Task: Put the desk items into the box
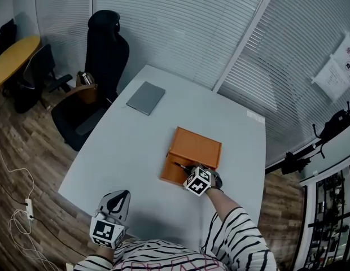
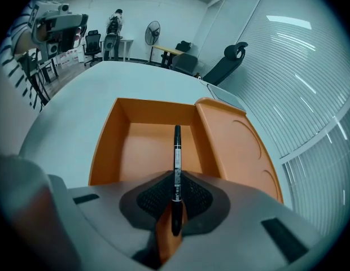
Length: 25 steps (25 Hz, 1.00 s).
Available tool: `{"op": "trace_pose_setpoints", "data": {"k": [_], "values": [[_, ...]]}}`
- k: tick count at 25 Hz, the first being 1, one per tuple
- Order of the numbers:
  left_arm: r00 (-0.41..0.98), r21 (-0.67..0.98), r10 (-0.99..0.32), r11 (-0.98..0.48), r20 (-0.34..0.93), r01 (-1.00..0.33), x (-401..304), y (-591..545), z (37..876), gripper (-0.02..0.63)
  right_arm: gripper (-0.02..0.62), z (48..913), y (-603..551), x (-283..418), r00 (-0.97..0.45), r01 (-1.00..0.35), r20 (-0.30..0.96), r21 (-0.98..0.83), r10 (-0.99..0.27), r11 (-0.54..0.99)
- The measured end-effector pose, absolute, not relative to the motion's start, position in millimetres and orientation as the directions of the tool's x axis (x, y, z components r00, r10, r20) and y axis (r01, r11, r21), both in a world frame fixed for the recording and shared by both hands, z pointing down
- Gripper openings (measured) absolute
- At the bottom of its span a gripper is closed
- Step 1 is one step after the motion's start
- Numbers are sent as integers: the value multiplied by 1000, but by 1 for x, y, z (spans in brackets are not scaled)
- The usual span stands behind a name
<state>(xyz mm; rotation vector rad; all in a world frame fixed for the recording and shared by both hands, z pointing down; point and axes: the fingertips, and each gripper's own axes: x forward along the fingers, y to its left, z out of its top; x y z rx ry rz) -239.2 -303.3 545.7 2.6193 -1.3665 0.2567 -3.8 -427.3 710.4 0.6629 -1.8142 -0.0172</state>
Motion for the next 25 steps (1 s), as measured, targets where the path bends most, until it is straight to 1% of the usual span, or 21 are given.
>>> {"op": "trace_pose_setpoints", "data": {"k": [14,25], "values": [[586,85,-773,-585,244,-806,-228,-300,551,21,57,718,-422,-3,-203,-413,888,304,-412,859],[583,87,-776,-581,241,-809,-231,-303,551,21,57,719,-425,-2,-206,-440,896,274,-393,855]]}}
